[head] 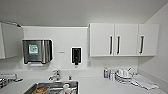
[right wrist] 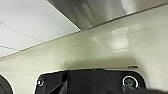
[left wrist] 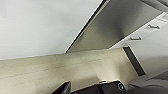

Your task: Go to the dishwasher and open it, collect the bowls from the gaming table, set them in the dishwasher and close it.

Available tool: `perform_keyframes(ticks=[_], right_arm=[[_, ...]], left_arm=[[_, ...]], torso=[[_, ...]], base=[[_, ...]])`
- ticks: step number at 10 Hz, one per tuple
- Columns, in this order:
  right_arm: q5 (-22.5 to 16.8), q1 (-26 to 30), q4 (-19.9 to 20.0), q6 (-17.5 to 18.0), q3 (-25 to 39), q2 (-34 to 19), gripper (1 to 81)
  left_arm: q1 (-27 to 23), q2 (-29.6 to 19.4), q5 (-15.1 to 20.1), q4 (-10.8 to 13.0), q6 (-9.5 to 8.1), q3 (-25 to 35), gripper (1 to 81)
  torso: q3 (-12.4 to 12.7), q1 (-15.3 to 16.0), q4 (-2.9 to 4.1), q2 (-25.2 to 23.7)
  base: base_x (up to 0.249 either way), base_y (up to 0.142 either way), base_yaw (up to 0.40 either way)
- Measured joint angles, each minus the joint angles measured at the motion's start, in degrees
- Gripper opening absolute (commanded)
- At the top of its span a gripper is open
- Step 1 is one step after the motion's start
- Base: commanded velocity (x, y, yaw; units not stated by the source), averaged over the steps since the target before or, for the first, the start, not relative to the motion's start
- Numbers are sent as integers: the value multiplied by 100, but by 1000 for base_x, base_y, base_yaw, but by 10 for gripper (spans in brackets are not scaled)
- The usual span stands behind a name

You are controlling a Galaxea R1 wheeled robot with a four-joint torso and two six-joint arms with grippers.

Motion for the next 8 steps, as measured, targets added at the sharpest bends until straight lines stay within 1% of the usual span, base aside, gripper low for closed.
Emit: perform_keyframes(ticks=[1, 6, 8], right_arm=[[2, 2, 0, 1, -7, 0, 811], [20, 88, 0, 0, -13, 0, 811], [38, 134, 1, 1, -22, 0, 811]], left_arm=[[0, 9, -2, 0, 0, 2, 811], [-34, 9, -24, 0, 0, -30, 811], [-85, 17, -61, 0, 0, -101, 811]], torso=[[-101, 0, 0, 0], [-947, 2, 0, 0], [-1065, 5, 0, 5]], base=[[0, 0, 0], [0, 0, 0], [0, 0, 0]])
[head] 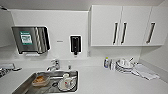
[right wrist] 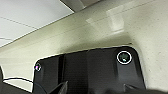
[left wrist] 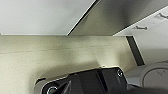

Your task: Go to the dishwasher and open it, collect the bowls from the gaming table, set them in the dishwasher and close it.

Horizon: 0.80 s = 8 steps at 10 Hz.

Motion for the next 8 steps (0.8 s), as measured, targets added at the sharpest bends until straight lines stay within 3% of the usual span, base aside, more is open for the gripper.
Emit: perform_keyframes(ticks=[8], right_arm=[[-133, 54, -1, -17, 0, 0, 811]], left_arm=[[-12, -144, 2, 0, -2, 51, 811]], torso=[[4, 2, 0, 0]], base=[[0, 0, 0]])
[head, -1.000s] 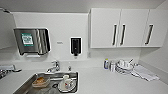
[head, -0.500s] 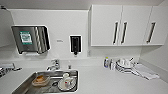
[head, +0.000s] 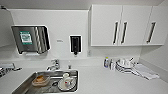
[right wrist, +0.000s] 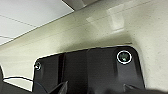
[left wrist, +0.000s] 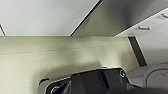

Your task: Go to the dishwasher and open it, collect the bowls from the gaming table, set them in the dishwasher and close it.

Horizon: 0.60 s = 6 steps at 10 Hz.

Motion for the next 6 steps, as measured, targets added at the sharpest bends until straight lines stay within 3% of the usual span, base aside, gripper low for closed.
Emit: perform_keyframes(ticks=[6], right_arm=[[-171, 22, 0, -13, 67, 2, 811]], left_arm=[[21, 27, 41, 0, 0, 199, 811]], torso=[[0, 0, 0, 0]], base=[[0, 0, 0]])
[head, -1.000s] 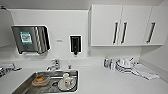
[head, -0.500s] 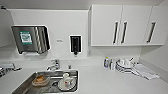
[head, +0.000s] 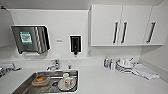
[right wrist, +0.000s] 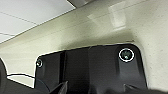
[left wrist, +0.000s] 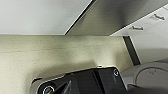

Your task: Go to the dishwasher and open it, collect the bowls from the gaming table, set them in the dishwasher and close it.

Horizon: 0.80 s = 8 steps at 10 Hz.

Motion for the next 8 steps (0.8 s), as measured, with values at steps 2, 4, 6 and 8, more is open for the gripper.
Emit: perform_keyframes(ticks=[2, 4, 6, 8], right_arm=[[-26, 30, 0, 0, 27, 16, 811], [-28, 66, 0, 0, 41, 13, 811], [-37, 82, 1, 5, 49, 13, 811], [-20, 178, 4, 5, 72, 13, 811]], left_arm=[[10, -82, 1, 0, 0, 0, 811], [10, -104, 0, 0, -2, 0, 811], [7, -107, 0, 2, 0, 0, 811], [-9, -200, -22, 2, 0, 4, 811]], torso=[[0, 0, 0, 0], [0, 22, 0, -37], [-2, 206, 0, -326], [-142, 409, 0, -647]], base=[[0, 0, 0], [0, 0, 0], [0, 0, 0], [0, 0, 0]])
